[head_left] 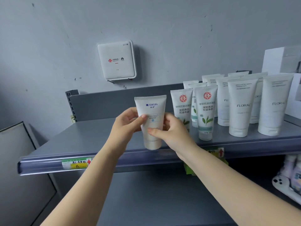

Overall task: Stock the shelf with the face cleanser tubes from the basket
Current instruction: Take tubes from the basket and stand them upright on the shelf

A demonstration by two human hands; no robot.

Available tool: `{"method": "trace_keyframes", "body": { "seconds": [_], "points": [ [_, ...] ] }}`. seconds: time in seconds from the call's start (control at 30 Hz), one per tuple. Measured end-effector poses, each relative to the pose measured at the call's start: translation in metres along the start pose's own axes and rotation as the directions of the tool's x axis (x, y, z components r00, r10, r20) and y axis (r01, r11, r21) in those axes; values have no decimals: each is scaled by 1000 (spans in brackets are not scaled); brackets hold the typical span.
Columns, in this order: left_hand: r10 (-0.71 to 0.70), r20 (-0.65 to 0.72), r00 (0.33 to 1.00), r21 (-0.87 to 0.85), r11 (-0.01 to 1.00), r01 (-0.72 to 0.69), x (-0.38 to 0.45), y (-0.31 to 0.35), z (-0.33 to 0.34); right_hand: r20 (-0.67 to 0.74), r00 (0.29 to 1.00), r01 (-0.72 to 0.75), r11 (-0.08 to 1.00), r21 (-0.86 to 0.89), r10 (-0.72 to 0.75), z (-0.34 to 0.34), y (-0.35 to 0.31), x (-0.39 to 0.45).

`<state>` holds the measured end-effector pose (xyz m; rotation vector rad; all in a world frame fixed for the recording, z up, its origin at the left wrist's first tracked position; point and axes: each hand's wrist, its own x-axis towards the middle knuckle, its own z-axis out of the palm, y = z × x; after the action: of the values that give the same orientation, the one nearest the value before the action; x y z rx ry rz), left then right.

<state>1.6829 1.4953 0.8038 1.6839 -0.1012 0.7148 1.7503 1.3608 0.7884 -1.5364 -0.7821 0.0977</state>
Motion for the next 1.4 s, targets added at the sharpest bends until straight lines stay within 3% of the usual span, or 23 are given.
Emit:
{"method": "trace_keyframes", "body": {
  "seconds": [0.13, 0.37, 0.73, 0.9, 1.0, 1.1, 1.2, 1.3, 1.4],
  "points": [
    [-49, -7, 999, 18, 999, 49, 15, -8, -13, -63, 998, -20, 986, -168, 10, 13, 0, 19],
    [-152, 7, 988, 9, 988, 152, 25, -34, -17, -106, 991, -112, 960, -255, 87, 25, 16, 28],
    [-157, 28, 987, 11, 988, 157, 30, -41, -24, -122, 985, -162, 905, -394, 123, 33, 13, 27],
    [61, -208, 976, 216, 976, -15, 23, -24, -29, -183, 982, -130, 866, -483, 45, 24, -2, 9],
    [210, -251, 945, 386, 917, -101, 10, -10, -25, -203, 978, -71, 840, -538, -47, 4, -21, -12],
    [302, -109, 947, 569, 800, -189, -7, -3, 1, -183, 970, 28, 817, -576, -162, -24, -35, -39],
    [341, 104, 934, 717, 626, -308, -17, -4, 52, -154, 965, 32, 684, -729, -210, -62, -34, -64],
    [354, 224, 908, 767, 510, -389, -23, -7, 117, -142, 970, -22, 507, -862, -200, -111, -26, -86],
    [370, 380, 848, 742, 426, -518, -31, -8, 184, -194, 969, -119, 405, -907, -150, -164, -18, -110]
  ]
}}
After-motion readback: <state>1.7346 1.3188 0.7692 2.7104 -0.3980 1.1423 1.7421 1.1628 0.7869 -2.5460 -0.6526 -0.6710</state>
